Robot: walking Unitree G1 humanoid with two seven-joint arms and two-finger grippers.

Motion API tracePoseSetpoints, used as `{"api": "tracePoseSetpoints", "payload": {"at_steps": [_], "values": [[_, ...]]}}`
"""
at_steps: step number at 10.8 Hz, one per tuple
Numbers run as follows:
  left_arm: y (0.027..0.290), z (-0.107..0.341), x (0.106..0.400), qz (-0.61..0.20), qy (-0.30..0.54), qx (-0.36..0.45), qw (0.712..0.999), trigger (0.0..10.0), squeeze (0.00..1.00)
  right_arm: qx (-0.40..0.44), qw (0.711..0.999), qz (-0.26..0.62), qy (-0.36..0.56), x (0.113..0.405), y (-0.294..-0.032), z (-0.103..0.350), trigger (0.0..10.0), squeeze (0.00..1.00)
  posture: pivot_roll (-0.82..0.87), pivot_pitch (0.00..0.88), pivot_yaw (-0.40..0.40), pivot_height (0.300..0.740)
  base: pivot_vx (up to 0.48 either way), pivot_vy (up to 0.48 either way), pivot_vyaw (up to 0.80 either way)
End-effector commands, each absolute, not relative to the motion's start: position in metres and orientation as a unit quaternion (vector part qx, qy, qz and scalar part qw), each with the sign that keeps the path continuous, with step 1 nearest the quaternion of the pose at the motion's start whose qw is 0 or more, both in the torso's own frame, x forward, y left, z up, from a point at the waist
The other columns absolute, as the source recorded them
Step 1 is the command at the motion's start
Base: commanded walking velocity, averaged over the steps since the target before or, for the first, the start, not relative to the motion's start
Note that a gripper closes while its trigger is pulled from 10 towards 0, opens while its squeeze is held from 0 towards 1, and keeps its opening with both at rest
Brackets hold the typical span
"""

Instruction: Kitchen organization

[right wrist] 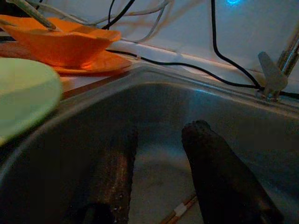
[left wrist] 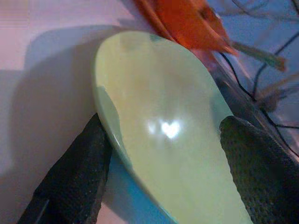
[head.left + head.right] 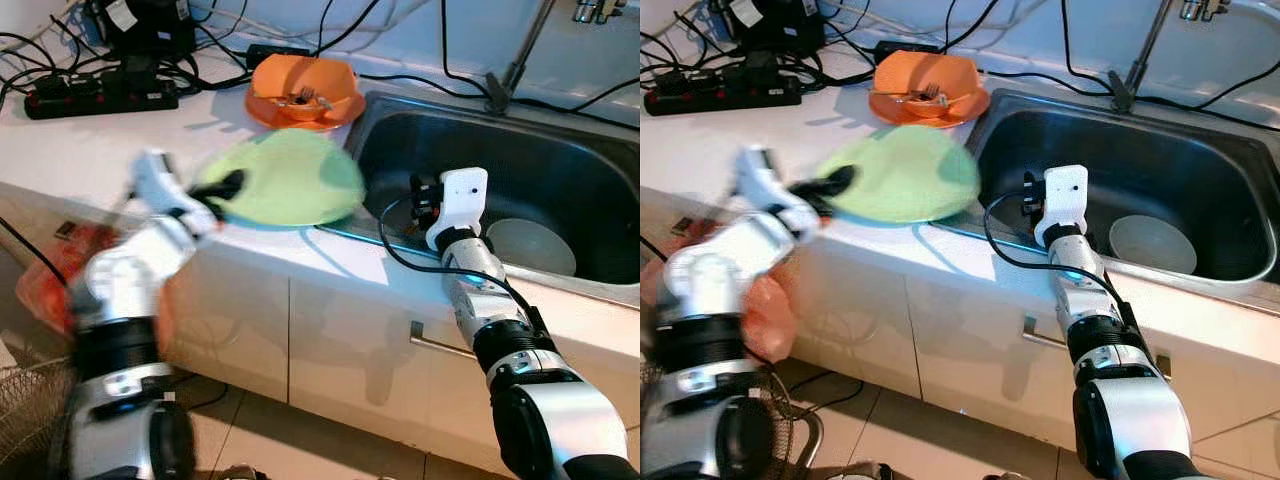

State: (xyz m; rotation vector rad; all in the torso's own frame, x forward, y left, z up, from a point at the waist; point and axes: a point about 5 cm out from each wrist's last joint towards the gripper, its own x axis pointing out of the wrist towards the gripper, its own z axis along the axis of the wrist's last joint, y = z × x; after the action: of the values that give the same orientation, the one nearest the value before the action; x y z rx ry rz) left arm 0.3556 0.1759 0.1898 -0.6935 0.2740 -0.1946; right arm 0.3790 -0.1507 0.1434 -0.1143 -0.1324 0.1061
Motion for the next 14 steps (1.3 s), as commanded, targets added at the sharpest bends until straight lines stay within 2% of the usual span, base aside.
{"api": "tracePoseSetpoints", "payload": {"at_steps": [1, 3, 7, 8, 10, 14], "values": [[0.167, 0.177, 0.355, -0.101, 0.169, -0.342, 0.919, 10.0, 0.0, -0.057, 0.997, 0.052, -0.031, 0.374, -0.154, 0.127, 10.0, 0.0, 0.07, 0.052, -0.016, 0.74, 0.0, 0.0, 0.0], [0.157, 0.173, 0.355, -0.114, 0.177, -0.345, 0.915, 10.0, 0.0, -0.057, 0.996, 0.057, -0.03, 0.374, -0.152, 0.126, 10.0, 0.0, 0.07, 0.057, -0.016, 0.74, 0.0, 0.0, 0.0], [0.157, 0.168, 0.354, -0.107, 0.18, -0.35, 0.913, 10.0, 0.0, -0.059, 0.996, 0.068, -0.022, 0.373, -0.15, 0.123, 10.0, 0.0, 0.07, 0.07, -0.027, 0.74, 0.0, 0.0, 0.0], [0.153, 0.166, 0.354, -0.11, 0.183, -0.351, 0.912, 10.0, 0.0, -0.058, 0.995, 0.083, -0.02, 0.373, -0.146, 0.123, 10.0, 0.0, 0.07, 0.071, -0.026, 0.74, 0.0, 0.0, 0.0], [0.147, 0.166, 0.353, -0.117, 0.185, -0.35, 0.911, 10.0, 0.0, -0.071, 0.982, 0.172, -0.03, 0.37, -0.119, 0.126, 10.0, 0.0, 0.06, 0.072, -0.028, 0.74, 0.0, 0.0, 0.0], [0.147, 0.168, 0.352, -0.117, 0.18, -0.347, 0.913, 10.0, 0.0, -0.075, 0.975, 0.206, -0.035, 0.368, -0.108, 0.128, 10.0, 0.0, 0.07, 0.071, -0.036, 0.74, 0.0, 0.0, 0.0]]}}
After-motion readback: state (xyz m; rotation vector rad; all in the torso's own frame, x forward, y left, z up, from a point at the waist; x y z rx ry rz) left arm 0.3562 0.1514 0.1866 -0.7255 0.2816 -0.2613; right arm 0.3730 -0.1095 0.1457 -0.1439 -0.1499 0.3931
